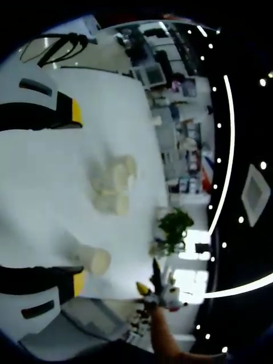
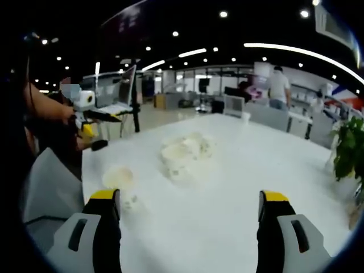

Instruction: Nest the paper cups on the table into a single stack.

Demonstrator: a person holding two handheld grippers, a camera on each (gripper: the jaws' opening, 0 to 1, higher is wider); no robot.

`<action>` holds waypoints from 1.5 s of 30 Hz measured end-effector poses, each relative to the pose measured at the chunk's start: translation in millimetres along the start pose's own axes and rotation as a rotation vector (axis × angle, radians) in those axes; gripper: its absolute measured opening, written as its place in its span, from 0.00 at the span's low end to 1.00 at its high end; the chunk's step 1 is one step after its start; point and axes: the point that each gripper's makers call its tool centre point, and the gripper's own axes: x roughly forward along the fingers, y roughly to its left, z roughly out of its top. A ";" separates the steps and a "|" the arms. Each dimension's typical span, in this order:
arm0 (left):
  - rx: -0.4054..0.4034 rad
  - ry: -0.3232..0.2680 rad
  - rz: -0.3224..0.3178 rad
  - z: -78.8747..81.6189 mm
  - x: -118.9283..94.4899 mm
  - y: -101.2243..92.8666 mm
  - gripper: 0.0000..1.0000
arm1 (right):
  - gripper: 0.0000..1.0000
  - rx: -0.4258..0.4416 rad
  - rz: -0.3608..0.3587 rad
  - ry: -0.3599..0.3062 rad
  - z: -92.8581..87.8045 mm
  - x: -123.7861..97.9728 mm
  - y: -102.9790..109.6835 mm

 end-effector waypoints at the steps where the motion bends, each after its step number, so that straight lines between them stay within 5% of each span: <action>1: -0.001 0.001 -0.001 -0.1 0.3 -0.1 1.00 | 1.00 0.003 0.000 0.000 -1.9 0.4 -1.1; 13: -0.012 -0.013 0.005 3.6 2.8 2.0 1.00 | 1.00 0.077 -0.021 -0.029 -12.4 23.7 -13.1; 26: -0.014 -0.018 -0.006 2.0 10.3 3.2 1.00 | 1.00 0.070 0.012 -0.072 -5.7 56.9 -12.0; 45: -0.037 -0.014 0.007 -9.8 11.7 6.3 1.00 | 1.00 0.042 0.098 -0.046 -8.5 121.3 2.8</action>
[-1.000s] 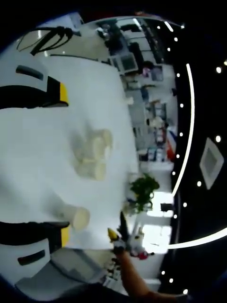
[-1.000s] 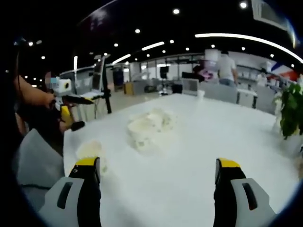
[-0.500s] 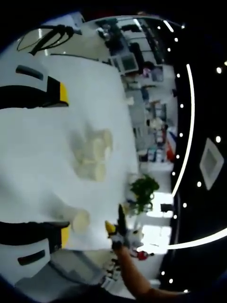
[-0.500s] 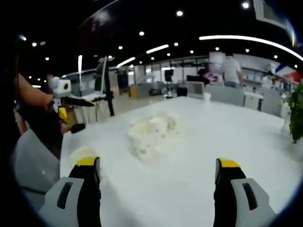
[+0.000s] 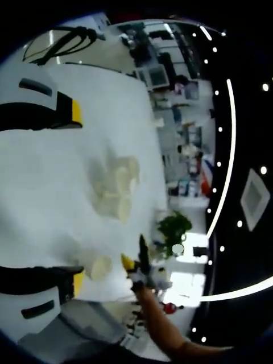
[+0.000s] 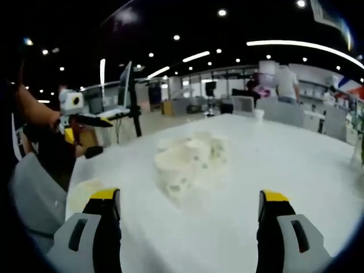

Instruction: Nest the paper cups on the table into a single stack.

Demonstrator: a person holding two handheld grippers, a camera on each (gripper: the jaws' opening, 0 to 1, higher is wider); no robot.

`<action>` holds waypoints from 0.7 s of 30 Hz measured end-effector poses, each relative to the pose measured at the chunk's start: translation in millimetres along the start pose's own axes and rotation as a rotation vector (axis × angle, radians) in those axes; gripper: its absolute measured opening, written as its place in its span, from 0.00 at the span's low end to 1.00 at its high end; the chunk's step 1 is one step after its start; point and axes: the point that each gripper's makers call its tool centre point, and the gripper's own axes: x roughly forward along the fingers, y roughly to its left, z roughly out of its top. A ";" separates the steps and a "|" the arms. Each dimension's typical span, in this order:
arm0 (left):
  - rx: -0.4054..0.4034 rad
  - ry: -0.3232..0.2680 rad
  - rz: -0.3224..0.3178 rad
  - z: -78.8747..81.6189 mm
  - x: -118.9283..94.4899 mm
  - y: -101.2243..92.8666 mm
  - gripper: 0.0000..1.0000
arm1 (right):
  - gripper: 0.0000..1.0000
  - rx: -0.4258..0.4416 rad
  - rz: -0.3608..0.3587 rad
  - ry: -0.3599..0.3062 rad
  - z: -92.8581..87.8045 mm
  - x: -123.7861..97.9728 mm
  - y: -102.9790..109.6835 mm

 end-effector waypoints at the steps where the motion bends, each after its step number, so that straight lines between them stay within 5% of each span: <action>1: 0.004 0.002 -0.003 -2.3 0.2 -0.7 1.00 | 0.99 -0.006 0.009 0.001 0.1 4.4 1.8; 21: -0.011 0.006 0.000 -5.8 9.2 -0.7 1.00 | 0.82 -0.019 0.070 0.023 2.8 72.4 23.1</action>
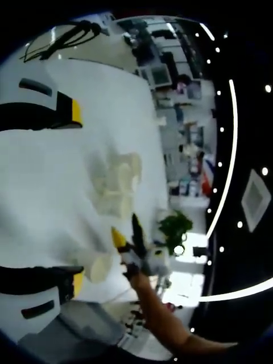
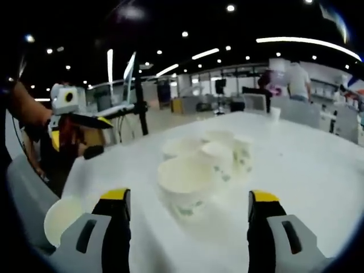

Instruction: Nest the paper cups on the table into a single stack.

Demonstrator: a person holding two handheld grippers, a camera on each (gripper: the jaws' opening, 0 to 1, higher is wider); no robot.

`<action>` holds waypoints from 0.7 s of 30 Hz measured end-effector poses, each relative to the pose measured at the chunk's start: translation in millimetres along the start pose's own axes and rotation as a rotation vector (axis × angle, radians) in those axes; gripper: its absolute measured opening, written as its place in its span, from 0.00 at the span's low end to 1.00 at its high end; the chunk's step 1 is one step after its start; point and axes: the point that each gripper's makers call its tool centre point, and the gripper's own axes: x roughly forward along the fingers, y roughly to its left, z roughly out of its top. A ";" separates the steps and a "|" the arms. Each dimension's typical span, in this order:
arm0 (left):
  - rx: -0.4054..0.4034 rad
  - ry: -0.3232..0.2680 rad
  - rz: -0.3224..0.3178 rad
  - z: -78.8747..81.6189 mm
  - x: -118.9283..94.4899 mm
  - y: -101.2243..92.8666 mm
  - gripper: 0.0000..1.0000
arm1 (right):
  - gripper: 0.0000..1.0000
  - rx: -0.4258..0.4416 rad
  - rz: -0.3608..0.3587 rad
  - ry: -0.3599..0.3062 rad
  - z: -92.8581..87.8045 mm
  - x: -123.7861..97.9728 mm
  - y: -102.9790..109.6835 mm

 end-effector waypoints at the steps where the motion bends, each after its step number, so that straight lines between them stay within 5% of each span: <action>1: -0.001 0.001 0.000 -0.1 -0.4 0.1 1.00 | 0.82 -0.005 0.003 0.006 -0.1 2.3 0.4; 10: -0.009 0.005 0.007 -3.3 -5.0 0.7 1.00 | 0.62 -0.017 0.006 0.025 3.3 25.4 -0.3; 21: -0.027 0.004 0.028 -4.5 -10.1 4.3 1.00 | 0.55 -0.024 0.026 0.029 6.9 40.0 7.7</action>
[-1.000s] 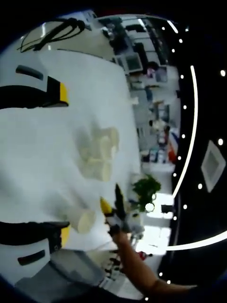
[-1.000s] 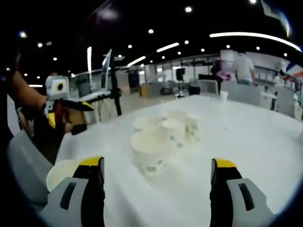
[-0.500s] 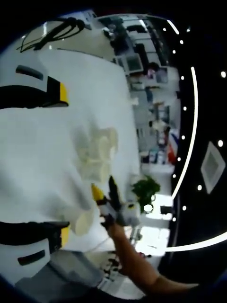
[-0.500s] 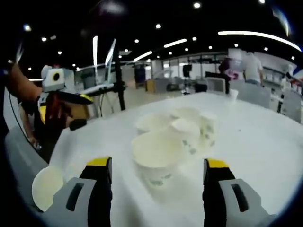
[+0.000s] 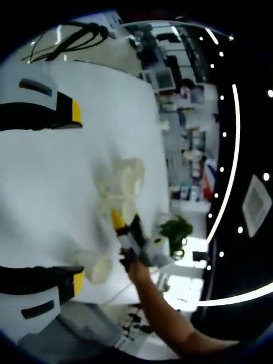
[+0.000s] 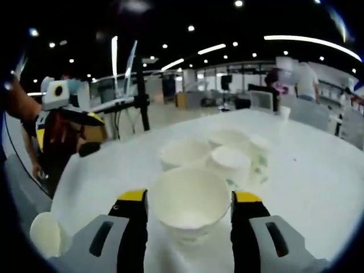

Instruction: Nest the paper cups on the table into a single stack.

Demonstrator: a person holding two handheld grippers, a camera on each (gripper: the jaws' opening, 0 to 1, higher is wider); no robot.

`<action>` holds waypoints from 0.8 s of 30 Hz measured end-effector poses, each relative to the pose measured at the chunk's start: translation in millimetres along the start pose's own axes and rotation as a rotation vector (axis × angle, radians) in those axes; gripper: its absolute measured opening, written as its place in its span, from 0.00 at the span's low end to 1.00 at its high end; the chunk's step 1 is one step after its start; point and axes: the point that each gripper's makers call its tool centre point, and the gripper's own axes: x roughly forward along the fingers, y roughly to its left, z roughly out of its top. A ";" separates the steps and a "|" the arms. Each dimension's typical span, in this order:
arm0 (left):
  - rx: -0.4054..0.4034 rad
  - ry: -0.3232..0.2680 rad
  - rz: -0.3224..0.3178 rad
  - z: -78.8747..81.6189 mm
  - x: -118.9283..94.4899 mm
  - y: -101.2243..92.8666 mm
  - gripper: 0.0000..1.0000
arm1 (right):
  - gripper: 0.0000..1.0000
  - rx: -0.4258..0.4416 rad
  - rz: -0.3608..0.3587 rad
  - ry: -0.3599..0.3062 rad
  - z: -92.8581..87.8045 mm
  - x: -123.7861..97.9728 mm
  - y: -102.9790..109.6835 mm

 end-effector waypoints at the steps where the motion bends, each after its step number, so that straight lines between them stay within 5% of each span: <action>1: -0.001 -0.001 0.001 0.2 0.0 0.7 1.00 | 0.54 -0.003 0.002 0.001 -0.3 0.3 0.3; 22: 0.004 -0.013 -0.004 8.3 1.7 -3.4 1.00 | 0.51 -0.012 -0.016 0.052 -11.2 -5.0 -0.4; 24: 0.005 -0.012 -0.006 7.7 1.7 -3.6 1.00 | 0.46 -0.013 -0.012 0.048 -11.1 -5.1 0.6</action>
